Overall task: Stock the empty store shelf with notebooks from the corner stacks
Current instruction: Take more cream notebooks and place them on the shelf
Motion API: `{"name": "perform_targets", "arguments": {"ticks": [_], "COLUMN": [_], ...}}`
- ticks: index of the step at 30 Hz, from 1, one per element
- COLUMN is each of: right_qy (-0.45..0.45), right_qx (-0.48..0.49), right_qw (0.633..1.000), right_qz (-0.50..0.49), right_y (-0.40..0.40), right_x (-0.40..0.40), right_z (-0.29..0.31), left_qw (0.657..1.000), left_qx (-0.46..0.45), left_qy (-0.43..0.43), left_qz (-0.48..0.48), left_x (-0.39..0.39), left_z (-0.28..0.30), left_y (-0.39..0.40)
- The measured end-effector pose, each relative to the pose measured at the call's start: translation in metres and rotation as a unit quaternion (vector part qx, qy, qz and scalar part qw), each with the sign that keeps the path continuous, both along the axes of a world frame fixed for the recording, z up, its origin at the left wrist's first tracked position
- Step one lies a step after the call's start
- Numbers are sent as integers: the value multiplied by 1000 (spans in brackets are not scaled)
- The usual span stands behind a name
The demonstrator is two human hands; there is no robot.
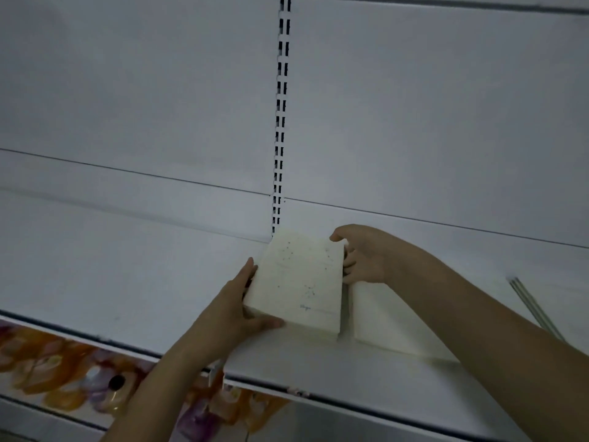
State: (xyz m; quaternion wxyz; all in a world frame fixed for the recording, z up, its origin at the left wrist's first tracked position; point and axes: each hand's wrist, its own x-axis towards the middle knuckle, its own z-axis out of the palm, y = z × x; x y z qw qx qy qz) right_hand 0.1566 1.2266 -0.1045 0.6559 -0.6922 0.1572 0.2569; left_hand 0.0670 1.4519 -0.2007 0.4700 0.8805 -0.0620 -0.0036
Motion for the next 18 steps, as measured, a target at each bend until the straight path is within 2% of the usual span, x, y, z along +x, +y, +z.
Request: {"name": "perform_targets", "arguments": {"ticks": [3, 10, 14, 18], "right_qy": [17, 11, 5, -14], "right_qx": [-11, -36, -29, -50], "right_qw": [999, 999, 1000, 999], "right_qz": [25, 13, -10, -15], "right_y": [1, 1, 2, 7], "right_x": [2, 0, -4, -6], "right_z": [-3, -7, -8, -10], "left_qw": [1000, 998, 996, 993], "left_qx": [17, 62, 85, 101], "left_qy": [16, 14, 6, 42], "left_qz": [-4, 21, -6, -33], "left_x": [2, 3, 3, 10], "left_z": [-1, -2, 8, 15], "left_y": [-1, -4, -2, 2]}}
